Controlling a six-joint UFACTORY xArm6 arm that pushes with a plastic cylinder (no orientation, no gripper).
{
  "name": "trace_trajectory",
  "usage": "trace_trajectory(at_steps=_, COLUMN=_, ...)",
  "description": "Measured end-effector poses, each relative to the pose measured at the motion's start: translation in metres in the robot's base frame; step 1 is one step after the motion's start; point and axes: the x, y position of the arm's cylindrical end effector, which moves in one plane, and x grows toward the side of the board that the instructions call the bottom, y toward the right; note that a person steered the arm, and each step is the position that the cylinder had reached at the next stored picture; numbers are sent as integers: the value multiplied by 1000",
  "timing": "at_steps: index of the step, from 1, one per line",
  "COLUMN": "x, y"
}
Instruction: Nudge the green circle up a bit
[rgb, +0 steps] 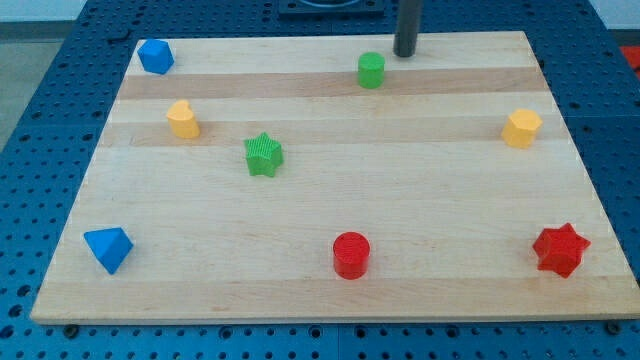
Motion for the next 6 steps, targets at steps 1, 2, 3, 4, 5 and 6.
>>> trace_trajectory(at_steps=1, x=40, y=8)
trace_trajectory(at_steps=2, x=77, y=-4)
trace_trajectory(at_steps=3, x=110, y=-39)
trace_trajectory(at_steps=4, x=114, y=-75)
trace_trajectory(at_steps=5, x=90, y=-82)
trace_trajectory(at_steps=6, x=60, y=-82)
